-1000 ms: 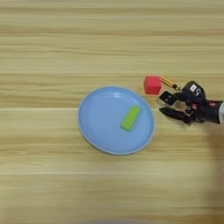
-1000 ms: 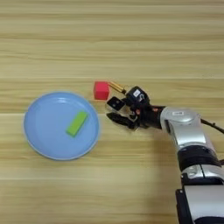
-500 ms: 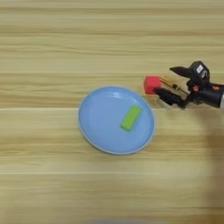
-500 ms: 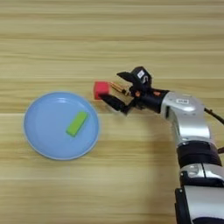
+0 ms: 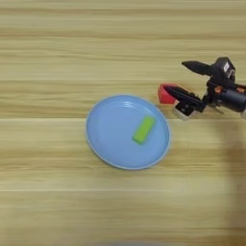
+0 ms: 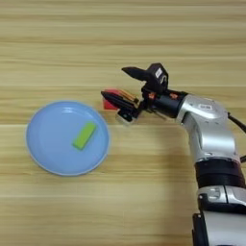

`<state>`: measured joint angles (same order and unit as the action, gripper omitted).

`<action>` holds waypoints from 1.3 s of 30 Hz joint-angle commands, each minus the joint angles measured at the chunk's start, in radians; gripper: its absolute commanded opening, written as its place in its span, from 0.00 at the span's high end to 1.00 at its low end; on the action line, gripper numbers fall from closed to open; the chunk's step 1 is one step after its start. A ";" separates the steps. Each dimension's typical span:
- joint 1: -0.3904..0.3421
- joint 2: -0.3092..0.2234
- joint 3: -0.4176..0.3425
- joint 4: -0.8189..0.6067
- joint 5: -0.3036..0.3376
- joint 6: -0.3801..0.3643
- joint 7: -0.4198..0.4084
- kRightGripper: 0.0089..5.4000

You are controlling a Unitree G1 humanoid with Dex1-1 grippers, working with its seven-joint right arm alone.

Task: Move the objects on the table

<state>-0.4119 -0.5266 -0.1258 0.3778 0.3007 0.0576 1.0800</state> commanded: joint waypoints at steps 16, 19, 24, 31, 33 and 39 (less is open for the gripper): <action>-0.031 -0.011 0.093 -0.266 0.009 0.074 0.036 0.01; 0.007 -0.018 0.138 -0.286 -0.006 0.073 0.080 0.01; 0.011 -0.036 0.188 -0.250 -0.039 0.032 0.156 0.01; -0.058 -0.039 0.226 -0.140 -0.082 -0.039 0.228 0.01; -0.071 -0.040 0.236 -0.122 -0.090 -0.056 0.248 0.01; -0.122 -0.033 0.257 -0.063 -0.108 -0.093 0.302 0.01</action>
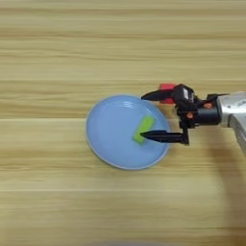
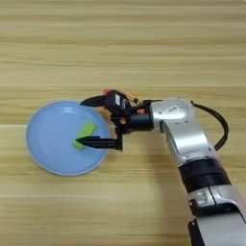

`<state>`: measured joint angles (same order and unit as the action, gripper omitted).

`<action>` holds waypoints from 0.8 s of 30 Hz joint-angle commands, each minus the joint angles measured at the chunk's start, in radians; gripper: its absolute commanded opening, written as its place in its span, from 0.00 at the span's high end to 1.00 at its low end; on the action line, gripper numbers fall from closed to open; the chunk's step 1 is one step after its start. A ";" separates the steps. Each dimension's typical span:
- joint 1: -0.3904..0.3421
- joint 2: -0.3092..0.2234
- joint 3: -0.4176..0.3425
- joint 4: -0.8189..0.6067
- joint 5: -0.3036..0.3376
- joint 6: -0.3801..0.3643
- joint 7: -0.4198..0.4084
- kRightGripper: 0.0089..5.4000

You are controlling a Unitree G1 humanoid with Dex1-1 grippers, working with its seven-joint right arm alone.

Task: Move the objects on the table

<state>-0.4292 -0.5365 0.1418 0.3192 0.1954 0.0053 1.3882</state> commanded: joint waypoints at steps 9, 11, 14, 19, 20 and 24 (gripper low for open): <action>-0.138 -0.011 0.043 0.088 -0.073 -0.136 0.026 0.01; -0.149 -0.011 0.056 0.111 -0.093 -0.164 0.030 0.01; -0.174 -0.004 0.073 0.164 -0.132 -0.215 0.017 0.01; -0.213 0.006 0.103 0.268 -0.204 -0.320 0.000 0.01; -0.220 0.009 0.103 0.282 -0.209 -0.329 -0.001 0.01; -0.260 0.031 0.099 0.333 -0.222 -0.366 -0.028 0.01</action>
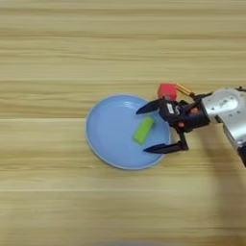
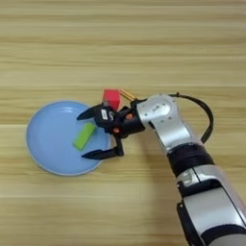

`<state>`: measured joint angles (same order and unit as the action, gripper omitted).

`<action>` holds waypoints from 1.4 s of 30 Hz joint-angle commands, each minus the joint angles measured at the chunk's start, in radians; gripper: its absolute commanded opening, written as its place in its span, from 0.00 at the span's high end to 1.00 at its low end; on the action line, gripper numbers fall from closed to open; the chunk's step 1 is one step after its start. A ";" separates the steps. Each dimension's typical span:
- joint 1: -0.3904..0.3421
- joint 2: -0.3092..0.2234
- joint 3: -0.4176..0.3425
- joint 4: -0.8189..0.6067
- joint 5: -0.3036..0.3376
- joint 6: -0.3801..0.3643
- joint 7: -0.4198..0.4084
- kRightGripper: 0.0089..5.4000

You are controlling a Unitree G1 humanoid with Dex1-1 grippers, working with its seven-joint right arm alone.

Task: Move the objects on the table

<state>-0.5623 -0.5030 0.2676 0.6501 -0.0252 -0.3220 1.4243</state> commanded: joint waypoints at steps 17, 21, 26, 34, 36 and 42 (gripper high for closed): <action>-0.184 0.035 0.008 0.103 -0.076 -0.112 -0.112 0.01; -0.192 0.035 0.007 0.109 -0.081 -0.114 -0.105 0.01; -0.217 0.038 0.009 0.152 -0.101 -0.127 -0.116 0.01; -0.238 0.049 0.021 0.198 -0.157 -0.134 -0.172 0.01; -0.247 0.050 0.026 0.214 -0.177 -0.131 -0.194 0.01; -0.273 0.049 0.046 0.263 -0.219 -0.135 -0.227 0.01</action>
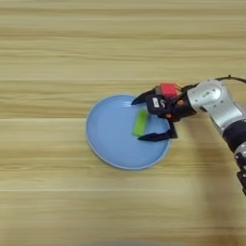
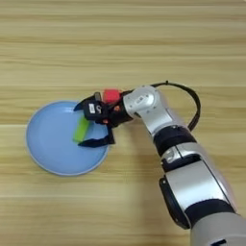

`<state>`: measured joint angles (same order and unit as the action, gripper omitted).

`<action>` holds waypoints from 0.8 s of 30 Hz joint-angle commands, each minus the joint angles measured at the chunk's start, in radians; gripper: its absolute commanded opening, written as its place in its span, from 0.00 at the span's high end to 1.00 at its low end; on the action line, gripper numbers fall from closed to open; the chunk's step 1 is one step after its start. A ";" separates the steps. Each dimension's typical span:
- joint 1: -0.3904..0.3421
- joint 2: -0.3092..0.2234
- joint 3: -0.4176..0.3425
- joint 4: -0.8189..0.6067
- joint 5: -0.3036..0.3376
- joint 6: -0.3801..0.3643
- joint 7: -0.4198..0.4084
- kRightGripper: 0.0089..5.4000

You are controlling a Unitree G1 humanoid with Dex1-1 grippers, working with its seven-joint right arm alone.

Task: Move the objects on the table

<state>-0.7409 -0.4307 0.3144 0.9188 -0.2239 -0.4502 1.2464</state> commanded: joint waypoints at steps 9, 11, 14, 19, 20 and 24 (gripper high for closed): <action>-0.121 -0.032 0.021 0.060 -0.050 -0.023 -0.044 0.01; -0.123 -0.033 0.027 0.068 -0.056 -0.021 -0.043 0.01; -0.125 -0.033 0.035 0.076 -0.062 -0.022 -0.049 0.01; -0.122 -0.032 0.045 0.085 -0.066 -0.016 -0.051 0.01; -0.121 -0.032 0.046 0.086 -0.067 -0.015 -0.052 0.01; -0.119 -0.028 0.057 0.090 -0.068 0.004 -0.036 0.01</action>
<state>-0.8101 -0.4314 0.3572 1.0208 -0.2568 -0.4682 1.2306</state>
